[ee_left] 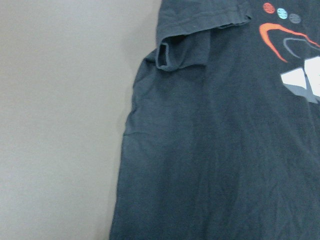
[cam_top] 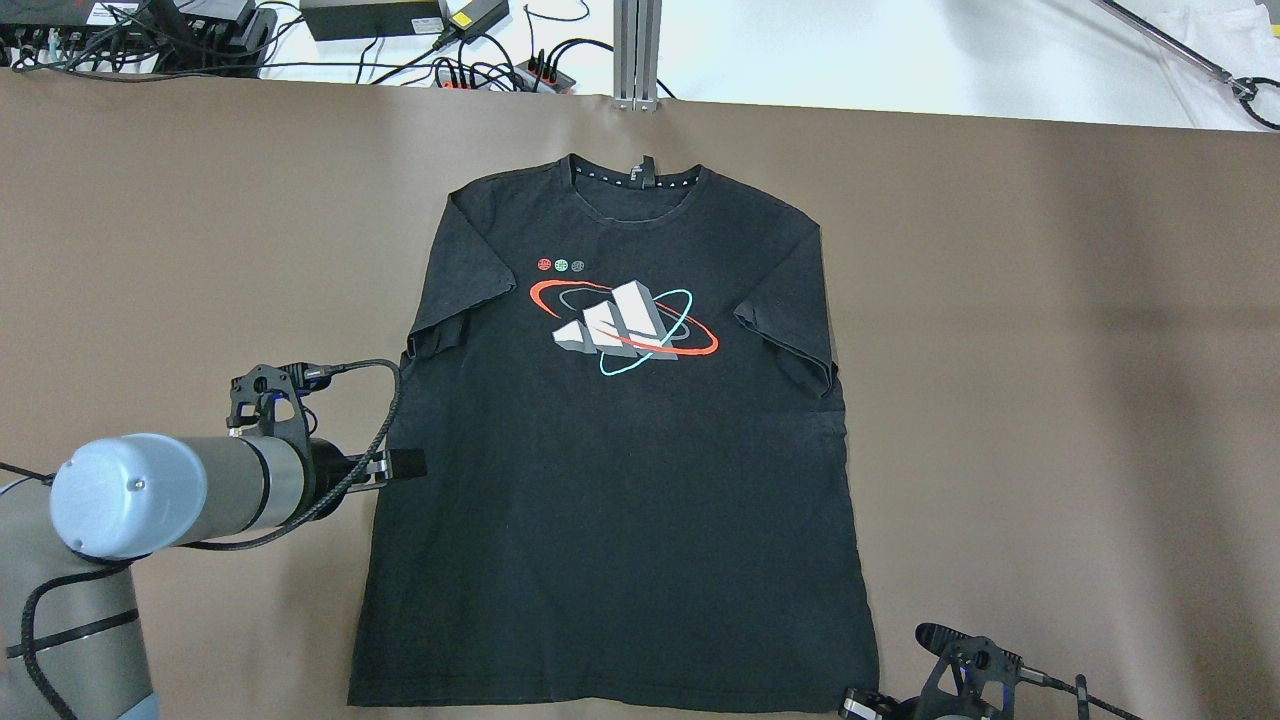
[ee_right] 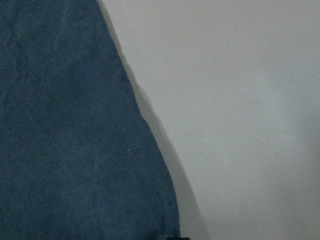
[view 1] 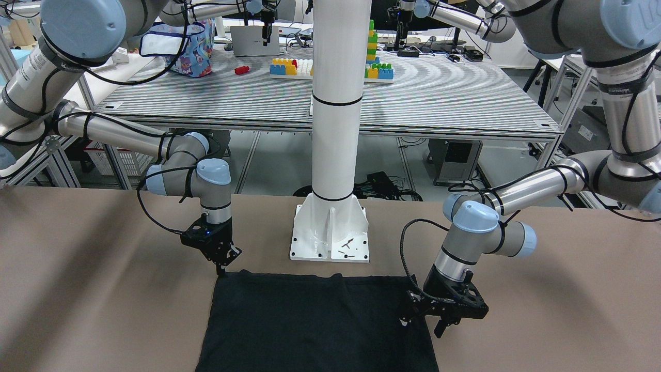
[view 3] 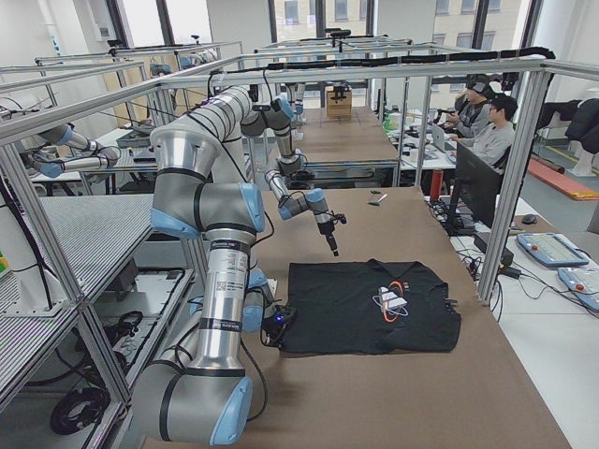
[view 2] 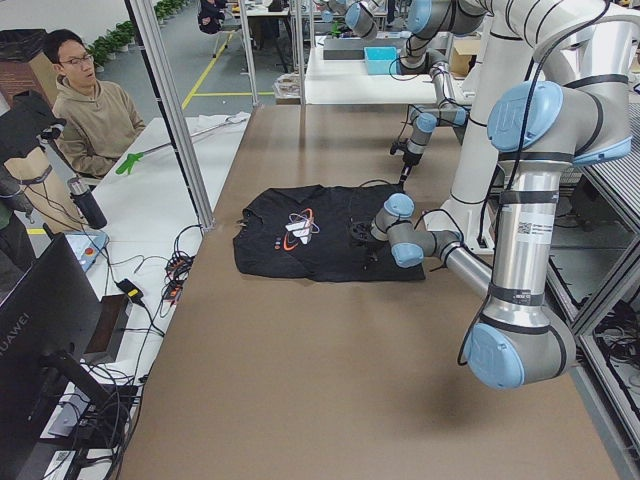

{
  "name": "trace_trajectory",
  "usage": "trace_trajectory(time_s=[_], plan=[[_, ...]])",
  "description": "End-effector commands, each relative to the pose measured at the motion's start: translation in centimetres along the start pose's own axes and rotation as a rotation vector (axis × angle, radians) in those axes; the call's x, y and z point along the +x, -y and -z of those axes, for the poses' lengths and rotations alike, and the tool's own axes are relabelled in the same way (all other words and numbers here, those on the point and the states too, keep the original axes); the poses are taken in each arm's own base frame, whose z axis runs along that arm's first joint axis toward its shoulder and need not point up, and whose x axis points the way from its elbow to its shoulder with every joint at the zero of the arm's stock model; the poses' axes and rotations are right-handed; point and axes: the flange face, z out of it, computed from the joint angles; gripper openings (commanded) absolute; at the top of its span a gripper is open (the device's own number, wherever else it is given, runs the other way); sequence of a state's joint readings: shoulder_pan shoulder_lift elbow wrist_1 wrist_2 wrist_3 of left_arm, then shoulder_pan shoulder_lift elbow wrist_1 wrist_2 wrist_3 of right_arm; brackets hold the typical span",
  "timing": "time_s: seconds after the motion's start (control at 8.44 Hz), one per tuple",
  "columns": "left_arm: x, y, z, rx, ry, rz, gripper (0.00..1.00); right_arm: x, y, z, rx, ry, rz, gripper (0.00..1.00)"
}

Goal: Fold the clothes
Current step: 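Move both grippers down along the shirt sides toward the hem, then grasp the hem corners nearest the robot with both grippers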

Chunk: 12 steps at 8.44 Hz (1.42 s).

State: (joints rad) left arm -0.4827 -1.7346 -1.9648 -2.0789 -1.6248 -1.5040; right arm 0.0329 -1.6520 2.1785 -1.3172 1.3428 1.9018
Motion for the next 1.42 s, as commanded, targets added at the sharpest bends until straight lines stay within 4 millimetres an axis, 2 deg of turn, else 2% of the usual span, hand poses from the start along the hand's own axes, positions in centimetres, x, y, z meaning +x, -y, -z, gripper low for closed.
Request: trace_trajectory(time_s=[0.0,0.12,0.24,0.36,0.47,0.59,0.71,1.19,1.3], plan=[[-3.8,-6.6,0.8,0.023,0.049,0.082,0.96,-0.5,0.3,2.4,-0.027,0.035,-0.007,0.0],[-3.4,-11.7,0.1,0.041,0.044,0.104,0.87,-0.6,0.3,2.8,-0.032,0.046,-0.009,0.0],[-2.8,-15.5,0.2,0.04,0.025,0.105,0.78,-0.6,0.4,2.8,-0.03,0.047,-0.01,0.0],[-2.5,-18.1,0.6,0.027,0.014,0.099,0.73,-0.6,0.4,2.8,-0.03,0.047,-0.01,0.0],[-3.1,-19.9,0.3,0.022,0.031,0.077,0.66,-0.7,0.5,3.0,-0.03,0.051,-0.01,0.0],[-4.2,-20.5,0.8,0.024,0.04,0.079,0.64,-0.7,0.6,3.0,-0.029,0.051,-0.009,0.0],[-4.3,-21.0,0.9,0.017,0.043,0.076,0.64,-0.8,0.6,3.0,-0.029,0.052,-0.008,0.0],[-5.2,-20.8,0.9,0.02,0.058,0.071,0.64,-0.9,0.6,2.9,-0.028,0.053,0.003,0.0],[-5.2,-20.9,0.9,0.019,0.058,0.078,0.54,-0.9,0.6,2.8,-0.027,0.052,0.003,0.0]])
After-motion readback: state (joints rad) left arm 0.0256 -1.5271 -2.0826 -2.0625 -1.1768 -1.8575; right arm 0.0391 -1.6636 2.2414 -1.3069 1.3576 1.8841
